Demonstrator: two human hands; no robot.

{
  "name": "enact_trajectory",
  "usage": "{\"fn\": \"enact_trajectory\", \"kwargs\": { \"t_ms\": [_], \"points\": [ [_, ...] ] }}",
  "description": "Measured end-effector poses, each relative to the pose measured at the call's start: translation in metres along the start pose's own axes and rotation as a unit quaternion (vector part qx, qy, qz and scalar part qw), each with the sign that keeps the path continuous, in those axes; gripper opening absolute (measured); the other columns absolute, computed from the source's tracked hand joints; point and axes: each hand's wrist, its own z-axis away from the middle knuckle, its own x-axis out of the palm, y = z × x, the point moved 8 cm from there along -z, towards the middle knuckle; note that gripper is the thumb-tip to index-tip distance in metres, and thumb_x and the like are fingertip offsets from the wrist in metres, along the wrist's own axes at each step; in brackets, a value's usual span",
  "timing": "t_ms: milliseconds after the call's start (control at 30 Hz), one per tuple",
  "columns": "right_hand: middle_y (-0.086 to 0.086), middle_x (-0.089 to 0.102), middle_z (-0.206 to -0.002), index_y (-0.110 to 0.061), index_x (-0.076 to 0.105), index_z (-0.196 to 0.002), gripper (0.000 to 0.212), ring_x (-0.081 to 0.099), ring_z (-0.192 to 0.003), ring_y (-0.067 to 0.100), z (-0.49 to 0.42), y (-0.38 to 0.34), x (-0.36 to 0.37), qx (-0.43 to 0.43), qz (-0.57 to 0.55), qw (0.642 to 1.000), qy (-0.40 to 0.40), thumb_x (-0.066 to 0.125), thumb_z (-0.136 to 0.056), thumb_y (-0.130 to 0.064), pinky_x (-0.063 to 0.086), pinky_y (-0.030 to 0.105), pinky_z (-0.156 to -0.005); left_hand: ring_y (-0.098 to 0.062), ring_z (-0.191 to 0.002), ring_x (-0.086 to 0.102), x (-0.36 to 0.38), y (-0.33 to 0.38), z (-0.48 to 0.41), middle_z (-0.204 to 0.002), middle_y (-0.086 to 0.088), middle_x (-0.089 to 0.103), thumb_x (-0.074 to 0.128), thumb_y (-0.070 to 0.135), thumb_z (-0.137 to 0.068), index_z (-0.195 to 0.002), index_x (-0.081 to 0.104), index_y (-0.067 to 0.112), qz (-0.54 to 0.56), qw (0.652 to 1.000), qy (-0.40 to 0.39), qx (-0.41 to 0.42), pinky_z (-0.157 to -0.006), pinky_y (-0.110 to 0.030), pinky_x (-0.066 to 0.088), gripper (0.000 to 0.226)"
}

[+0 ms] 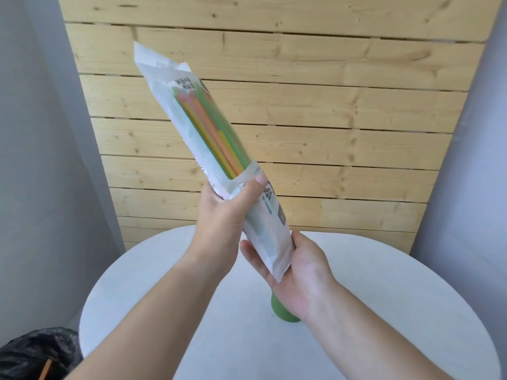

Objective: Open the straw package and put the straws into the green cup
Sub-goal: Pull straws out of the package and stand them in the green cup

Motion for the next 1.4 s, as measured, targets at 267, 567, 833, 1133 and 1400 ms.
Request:
{"fn": "enact_trajectory", "kwargs": {
  "t_ms": [267,567,833,1133,1400],
  "points": [
    [0.016,0.078,-0.095,0.002,0.071,-0.104,0.042,0.072,-0.096,0.036,0.003,-0.014,-0.005,-0.048,0.076,0.996,0.018,0.041,-0.107,-0.028,0.062,0.050,-0.081,-0.034,-0.096,0.070,-0.011,-0.021,0.000,-0.103,-0.017,0.064,0.078,0.021,-0.090,-0.123,0.059,0.002,0.061,0.996,0.005,-0.064,-0.082,-0.047,0.060,0.043],
    [0.001,0.052,-0.053,-0.013,0.056,-0.084,0.037,0.039,-0.044,0.017,-0.002,-0.021,-0.018,-0.069,0.267,0.959,0.067,0.044,-0.103,-0.043,0.028,0.024,-0.042,-0.032,-0.099,0.072,-0.053,-0.033,0.010,-0.102,-0.012,0.069,0.071,0.017,-0.096,-0.122,0.061,0.010,0.117,0.982,0.130,-0.066,-0.088,-0.053,0.059,0.029],
    [-0.002,0.040,-0.056,-0.014,0.057,-0.073,0.030,0.029,-0.045,0.014,-0.003,-0.028,-0.019,-0.150,0.300,0.939,0.072,0.053,-0.101,-0.022,0.024,0.023,-0.041,-0.026,-0.094,0.075,-0.055,-0.039,0.015,-0.097,-0.007,0.073,0.071,0.016,-0.096,-0.115,0.064,0.012,0.129,0.976,0.160,-0.066,-0.094,-0.055,0.058,0.021],
    [0.002,0.049,-0.053,-0.014,0.061,-0.090,0.027,0.036,-0.040,0.015,-0.007,-0.026,-0.024,-0.096,0.244,0.963,0.058,0.051,-0.098,-0.037,0.028,0.022,-0.040,-0.024,-0.097,0.074,-0.067,-0.053,0.014,-0.107,-0.007,0.072,0.072,0.021,-0.096,-0.124,0.063,0.011,0.179,0.958,0.195,-0.109,-0.095,-0.046,0.060,0.031],
    [0.002,0.045,-0.058,-0.009,0.058,-0.087,0.014,0.033,-0.041,0.012,-0.009,-0.040,-0.027,-0.147,0.233,0.959,0.066,0.059,-0.097,-0.019,0.028,0.024,-0.038,-0.022,-0.096,0.076,-0.074,-0.052,0.012,-0.107,-0.005,0.074,0.071,0.021,-0.098,-0.141,0.058,0.007,0.188,0.956,0.205,-0.093,-0.098,-0.050,0.058,0.047]
  ]
}}
